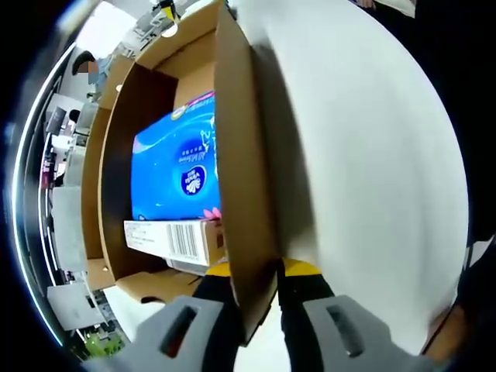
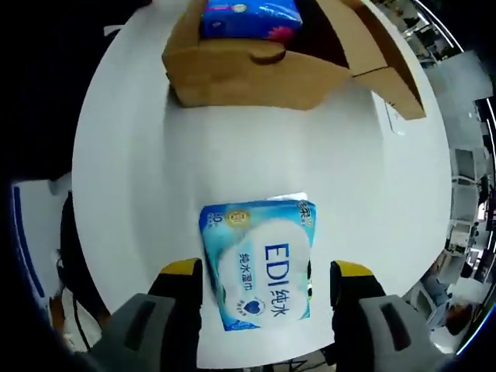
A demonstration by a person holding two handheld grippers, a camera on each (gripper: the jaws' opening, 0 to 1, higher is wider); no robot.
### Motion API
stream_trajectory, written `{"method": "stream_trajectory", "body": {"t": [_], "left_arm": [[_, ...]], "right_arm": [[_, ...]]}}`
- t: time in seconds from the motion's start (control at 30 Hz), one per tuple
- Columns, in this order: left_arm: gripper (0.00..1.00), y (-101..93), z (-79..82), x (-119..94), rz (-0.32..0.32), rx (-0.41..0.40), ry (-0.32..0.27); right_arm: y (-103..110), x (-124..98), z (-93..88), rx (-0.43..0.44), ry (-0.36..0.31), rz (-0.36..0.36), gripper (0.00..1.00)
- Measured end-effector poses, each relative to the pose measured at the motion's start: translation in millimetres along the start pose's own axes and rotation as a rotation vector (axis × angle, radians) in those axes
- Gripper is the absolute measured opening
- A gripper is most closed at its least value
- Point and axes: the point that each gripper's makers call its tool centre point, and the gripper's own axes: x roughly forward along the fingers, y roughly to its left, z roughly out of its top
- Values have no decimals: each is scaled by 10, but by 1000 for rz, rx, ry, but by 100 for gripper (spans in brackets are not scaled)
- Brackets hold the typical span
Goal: Operate the shoe box by opening the lid, removing the specified soft item, and placing it in the target area until the item is outside and the box remains undamaged.
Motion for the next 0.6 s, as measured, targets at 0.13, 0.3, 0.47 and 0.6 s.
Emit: {"method": "stream_trajectory", "body": {"t": [0.13,0.3,0.47,0.6], "left_arm": [[14,1,2,0,-2,5,-1],[15,1,5,-2,-1,15,-4],[15,0,10,-8,3,20,-13],[15,-2,12,-11,4,25,-18]], "right_arm": [[15,-250,188,33,-51,-41,67],[-41,-632,636,249,-213,-104,60],[-224,-1011,970,303,-243,-246,65],[-242,-1206,1421,466,-380,-229,65]]}}
